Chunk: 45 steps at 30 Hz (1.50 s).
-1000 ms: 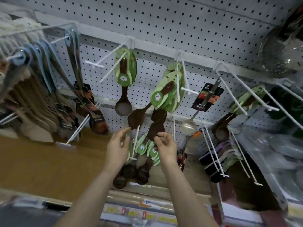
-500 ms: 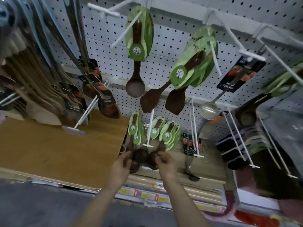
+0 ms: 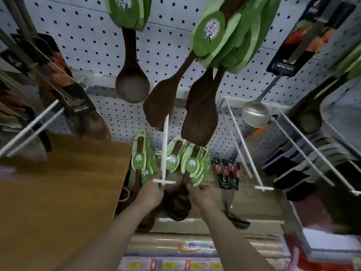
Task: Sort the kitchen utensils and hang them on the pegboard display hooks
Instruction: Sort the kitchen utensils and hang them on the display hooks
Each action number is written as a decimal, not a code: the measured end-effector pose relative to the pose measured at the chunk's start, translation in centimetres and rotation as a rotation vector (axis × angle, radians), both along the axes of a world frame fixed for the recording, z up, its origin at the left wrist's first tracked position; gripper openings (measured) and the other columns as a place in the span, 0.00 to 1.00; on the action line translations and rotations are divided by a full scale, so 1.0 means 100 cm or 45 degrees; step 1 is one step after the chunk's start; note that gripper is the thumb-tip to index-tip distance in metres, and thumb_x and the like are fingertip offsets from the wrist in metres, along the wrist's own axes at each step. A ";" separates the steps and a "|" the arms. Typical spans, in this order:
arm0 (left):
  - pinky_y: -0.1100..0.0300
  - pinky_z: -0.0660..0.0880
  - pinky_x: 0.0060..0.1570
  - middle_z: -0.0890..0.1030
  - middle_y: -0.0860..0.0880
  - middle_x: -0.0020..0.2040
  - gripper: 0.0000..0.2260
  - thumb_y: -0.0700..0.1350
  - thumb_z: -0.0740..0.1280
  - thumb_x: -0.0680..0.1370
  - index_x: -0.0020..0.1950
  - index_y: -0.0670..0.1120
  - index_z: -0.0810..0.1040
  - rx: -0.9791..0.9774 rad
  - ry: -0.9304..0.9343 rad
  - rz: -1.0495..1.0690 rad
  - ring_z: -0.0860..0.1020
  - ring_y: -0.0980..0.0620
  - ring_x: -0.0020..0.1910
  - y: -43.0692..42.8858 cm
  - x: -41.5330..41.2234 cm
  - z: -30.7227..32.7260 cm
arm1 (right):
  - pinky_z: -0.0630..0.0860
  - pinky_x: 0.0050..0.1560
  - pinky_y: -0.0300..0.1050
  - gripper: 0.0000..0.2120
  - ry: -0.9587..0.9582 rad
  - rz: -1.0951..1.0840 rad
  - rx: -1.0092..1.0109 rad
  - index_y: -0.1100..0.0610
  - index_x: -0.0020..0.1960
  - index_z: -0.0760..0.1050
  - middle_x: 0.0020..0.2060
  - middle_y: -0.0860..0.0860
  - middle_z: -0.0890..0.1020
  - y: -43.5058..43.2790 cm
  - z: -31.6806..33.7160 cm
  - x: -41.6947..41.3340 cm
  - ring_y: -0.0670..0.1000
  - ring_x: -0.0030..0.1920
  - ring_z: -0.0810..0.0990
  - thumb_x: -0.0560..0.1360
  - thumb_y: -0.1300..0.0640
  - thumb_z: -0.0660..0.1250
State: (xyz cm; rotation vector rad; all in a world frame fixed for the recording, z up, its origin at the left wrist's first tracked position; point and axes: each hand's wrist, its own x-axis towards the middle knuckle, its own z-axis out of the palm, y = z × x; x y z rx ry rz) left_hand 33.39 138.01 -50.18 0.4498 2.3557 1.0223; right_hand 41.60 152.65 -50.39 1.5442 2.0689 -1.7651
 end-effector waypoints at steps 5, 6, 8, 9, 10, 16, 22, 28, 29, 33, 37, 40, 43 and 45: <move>0.70 0.68 0.40 0.76 0.47 0.53 0.11 0.39 0.60 0.79 0.61 0.46 0.72 -0.045 -0.064 0.007 0.74 0.48 0.53 0.022 -0.029 -0.047 | 0.77 0.34 0.36 0.09 0.149 -0.118 -0.255 0.60 0.50 0.79 0.39 0.51 0.82 0.006 -0.024 -0.017 0.49 0.38 0.81 0.74 0.56 0.74; 0.70 0.68 0.40 0.75 0.47 0.52 0.10 0.41 0.61 0.79 0.60 0.47 0.71 -0.077 -0.078 0.017 0.74 0.48 0.52 0.026 -0.034 -0.057 | 0.80 0.38 0.40 0.12 0.171 -0.147 -0.235 0.60 0.51 0.80 0.40 0.52 0.84 0.007 -0.030 -0.021 0.51 0.39 0.82 0.72 0.56 0.76; 0.63 0.70 0.52 0.76 0.45 0.58 0.18 0.51 0.62 0.78 0.65 0.44 0.71 -0.083 -0.129 0.019 0.75 0.45 0.56 0.035 -0.037 -0.070 | 0.82 0.46 0.48 0.17 0.167 -0.194 -0.181 0.62 0.51 0.81 0.42 0.55 0.85 0.009 -0.038 -0.028 0.55 0.43 0.84 0.68 0.54 0.79; 0.57 0.71 0.56 0.76 0.44 0.60 0.23 0.57 0.62 0.76 0.65 0.44 0.70 -0.118 -0.178 0.023 0.75 0.44 0.58 0.037 -0.039 -0.075 | 0.82 0.45 0.47 0.17 0.172 -0.211 -0.169 0.61 0.49 0.81 0.43 0.55 0.85 0.008 -0.040 -0.030 0.55 0.43 0.84 0.67 0.54 0.80; 0.55 0.72 0.56 0.76 0.46 0.59 0.21 0.58 0.61 0.76 0.62 0.46 0.71 -0.117 -0.183 0.028 0.75 0.44 0.57 0.041 -0.037 -0.072 | 0.81 0.41 0.44 0.15 0.182 -0.204 -0.173 0.60 0.48 0.81 0.43 0.55 0.85 0.007 -0.042 -0.031 0.53 0.41 0.84 0.67 0.54 0.80; 0.51 0.71 0.63 0.77 0.44 0.63 0.16 0.46 0.60 0.81 0.68 0.45 0.68 0.075 -0.097 0.046 0.74 0.44 0.63 0.059 -0.014 -0.039 | 0.77 0.41 0.39 0.09 0.254 -0.072 -0.270 0.57 0.54 0.77 0.43 0.51 0.82 0.002 -0.042 -0.026 0.47 0.41 0.81 0.75 0.57 0.72; 0.63 0.69 0.56 0.77 0.47 0.63 0.15 0.44 0.61 0.81 0.68 0.46 0.70 -0.078 -0.055 0.018 0.74 0.47 0.62 0.065 0.005 -0.024 | 0.69 0.27 0.27 0.08 0.177 0.046 -0.131 0.56 0.48 0.76 0.37 0.49 0.79 0.000 -0.034 -0.019 0.44 0.38 0.76 0.78 0.67 0.63; 0.61 0.70 0.44 0.80 0.45 0.55 0.10 0.47 0.60 0.81 0.60 0.45 0.74 -0.204 -0.038 0.193 0.78 0.47 0.52 0.067 0.007 -0.024 | 0.80 0.41 0.41 0.09 0.242 0.036 -0.283 0.58 0.56 0.80 0.47 0.56 0.85 -0.007 -0.035 -0.020 0.53 0.47 0.84 0.78 0.64 0.65; 0.61 0.69 0.42 0.80 0.45 0.55 0.11 0.47 0.60 0.81 0.60 0.45 0.74 -0.236 -0.020 0.183 0.79 0.46 0.52 0.066 0.007 -0.017 | 0.80 0.40 0.40 0.09 0.270 0.025 -0.300 0.59 0.58 0.79 0.46 0.56 0.85 -0.007 -0.035 -0.018 0.52 0.46 0.84 0.79 0.64 0.65; 0.61 0.69 0.48 0.78 0.44 0.61 0.15 0.49 0.60 0.82 0.64 0.43 0.72 -0.139 -0.098 0.178 0.77 0.44 0.58 0.069 0.006 -0.010 | 0.81 0.54 0.52 0.09 0.262 0.007 -0.308 0.56 0.57 0.77 0.48 0.58 0.84 -0.006 -0.028 -0.015 0.58 0.51 0.83 0.80 0.64 0.63; 0.58 0.72 0.52 0.79 0.45 0.59 0.13 0.46 0.61 0.81 0.63 0.42 0.73 0.095 -0.212 0.300 0.77 0.45 0.55 0.067 0.011 -0.001 | 0.74 0.66 0.56 0.17 0.181 0.042 -0.251 0.53 0.68 0.71 0.59 0.56 0.80 -0.007 -0.005 -0.013 0.56 0.60 0.79 0.82 0.51 0.58; 0.59 0.73 0.51 0.81 0.45 0.57 0.11 0.41 0.62 0.81 0.62 0.41 0.76 0.375 -0.424 0.437 0.78 0.47 0.53 0.066 0.021 0.003 | 0.70 0.70 0.54 0.20 0.143 0.092 -0.220 0.50 0.74 0.65 0.65 0.55 0.76 -0.005 0.018 -0.005 0.56 0.65 0.74 0.84 0.50 0.53; 0.61 0.75 0.45 0.81 0.44 0.55 0.11 0.39 0.62 0.80 0.63 0.42 0.75 0.579 -0.599 0.550 0.79 0.47 0.52 0.064 0.035 0.012 | 0.70 0.68 0.51 0.18 0.107 0.238 -0.049 0.51 0.73 0.66 0.64 0.54 0.76 -0.004 0.034 0.008 0.56 0.65 0.74 0.84 0.51 0.52; 0.61 0.74 0.45 0.81 0.45 0.54 0.11 0.38 0.62 0.80 0.62 0.43 0.74 0.654 -0.661 0.615 0.79 0.47 0.53 0.061 0.047 0.017 | 0.71 0.67 0.55 0.17 0.080 0.326 0.100 0.52 0.70 0.69 0.61 0.55 0.79 -0.006 0.040 0.019 0.57 0.63 0.76 0.83 0.50 0.55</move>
